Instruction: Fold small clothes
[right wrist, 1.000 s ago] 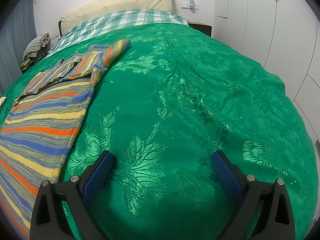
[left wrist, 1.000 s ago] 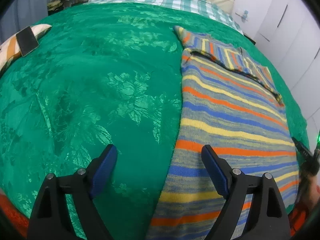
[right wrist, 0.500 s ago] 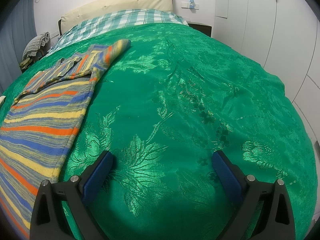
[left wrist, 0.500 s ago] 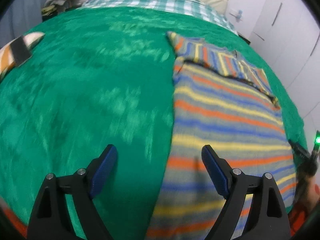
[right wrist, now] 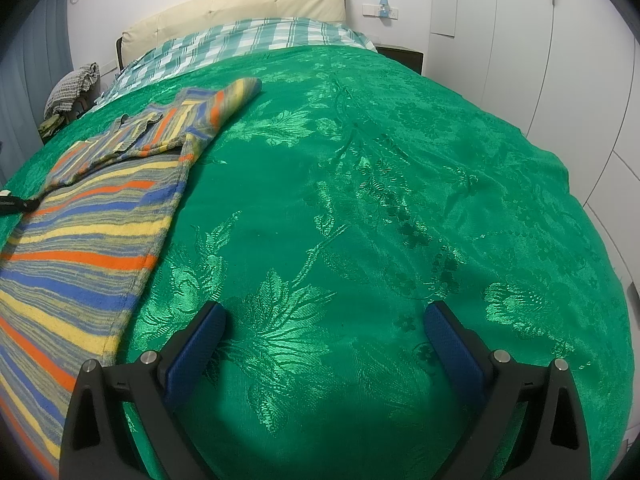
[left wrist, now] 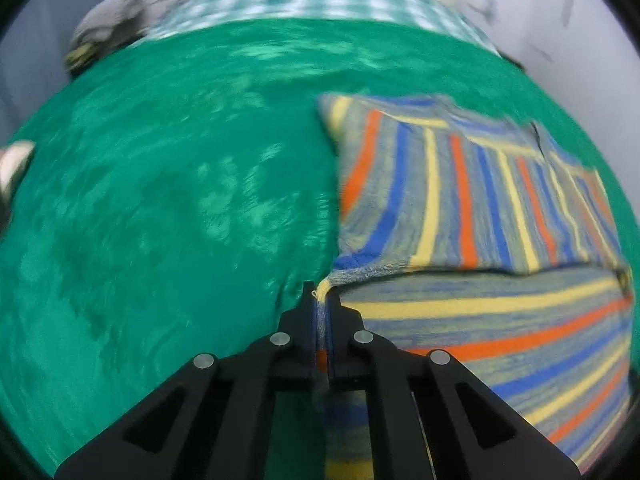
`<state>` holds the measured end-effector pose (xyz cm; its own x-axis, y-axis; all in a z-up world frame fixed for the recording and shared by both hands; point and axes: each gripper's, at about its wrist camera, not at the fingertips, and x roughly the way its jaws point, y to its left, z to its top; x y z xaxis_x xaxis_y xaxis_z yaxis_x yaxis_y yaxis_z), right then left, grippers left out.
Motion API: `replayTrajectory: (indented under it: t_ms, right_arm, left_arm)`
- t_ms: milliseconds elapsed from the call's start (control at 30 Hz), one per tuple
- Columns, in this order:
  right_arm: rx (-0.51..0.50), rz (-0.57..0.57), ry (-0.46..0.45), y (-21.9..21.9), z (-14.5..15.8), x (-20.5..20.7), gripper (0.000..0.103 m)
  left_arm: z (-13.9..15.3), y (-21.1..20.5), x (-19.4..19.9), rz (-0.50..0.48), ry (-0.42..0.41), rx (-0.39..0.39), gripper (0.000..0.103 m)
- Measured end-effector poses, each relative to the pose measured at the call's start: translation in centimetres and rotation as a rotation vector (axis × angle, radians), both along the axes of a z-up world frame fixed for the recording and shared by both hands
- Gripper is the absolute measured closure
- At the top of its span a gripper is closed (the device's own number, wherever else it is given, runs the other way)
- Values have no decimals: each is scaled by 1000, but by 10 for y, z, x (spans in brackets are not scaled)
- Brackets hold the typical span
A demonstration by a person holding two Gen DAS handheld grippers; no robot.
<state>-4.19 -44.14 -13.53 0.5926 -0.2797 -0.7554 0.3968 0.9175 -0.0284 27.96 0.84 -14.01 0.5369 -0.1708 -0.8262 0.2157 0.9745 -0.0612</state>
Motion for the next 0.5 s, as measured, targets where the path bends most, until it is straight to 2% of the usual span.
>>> replayTrajectory:
  t_ms: [133,233,300,333,367,433,500]
  right_arm:
    - [1,0,0,0,-1,1,3]
    - [-3,-1,2,0,-1,1,3]
    - [-3,-1,2,0,-1,1,3]
    - [-4,-2,3,0,-1,1,3]
    - [-5,-2,4,0,-1,1,3]
    - [-9,-2,8,-1,-1,2,3]
    - [-28,-6,21,2,2,3,3]
  left_arm:
    - [-6,-1,-12,6,-35,42,98]
    - [-4,7,-11,28,-5,4,92]
    - [3,11,-21,21,14,16,74]
    - [10,16,-27,21,12,37,50]
    - [17,14,-35,19,-1,57,30]
    - [31,23,-59,-3,-47,68,20]
    - [42,39,-93,-38,-46,62,16]
